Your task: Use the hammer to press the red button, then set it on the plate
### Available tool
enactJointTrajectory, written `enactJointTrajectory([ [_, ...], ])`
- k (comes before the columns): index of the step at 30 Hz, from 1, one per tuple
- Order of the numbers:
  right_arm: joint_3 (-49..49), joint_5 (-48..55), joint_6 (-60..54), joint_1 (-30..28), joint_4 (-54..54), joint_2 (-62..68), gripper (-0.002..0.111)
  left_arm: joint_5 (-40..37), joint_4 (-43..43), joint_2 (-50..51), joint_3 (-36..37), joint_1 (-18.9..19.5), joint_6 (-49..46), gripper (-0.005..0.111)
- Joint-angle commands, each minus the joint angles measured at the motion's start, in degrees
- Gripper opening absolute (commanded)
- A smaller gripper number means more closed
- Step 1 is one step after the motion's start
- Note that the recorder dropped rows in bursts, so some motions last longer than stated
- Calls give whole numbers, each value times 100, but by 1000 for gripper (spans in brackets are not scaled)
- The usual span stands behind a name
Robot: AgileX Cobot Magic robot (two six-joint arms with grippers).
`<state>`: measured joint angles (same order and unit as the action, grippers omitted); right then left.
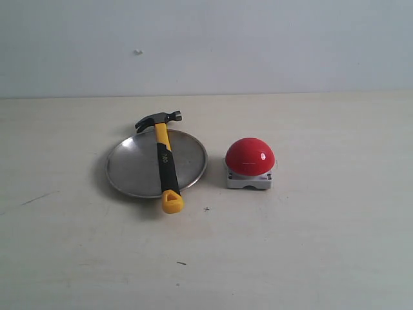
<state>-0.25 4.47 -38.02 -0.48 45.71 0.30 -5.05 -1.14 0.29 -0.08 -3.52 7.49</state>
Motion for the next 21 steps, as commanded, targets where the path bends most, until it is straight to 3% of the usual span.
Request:
enactJointTrajectory([
  [1, 25, -19, -528, -130, -86, -30, 0, -18, -14, -29, 8, 17, 28, 0],
  [11, 25, -1100, -546, -130, -72, -30, 0, -18, -14, -29, 8, 17, 28, 0],
  [21, 25, -1295, -821, -130, -88, -30, 0, -18, -14, -29, 8, 17, 28, 0],
])
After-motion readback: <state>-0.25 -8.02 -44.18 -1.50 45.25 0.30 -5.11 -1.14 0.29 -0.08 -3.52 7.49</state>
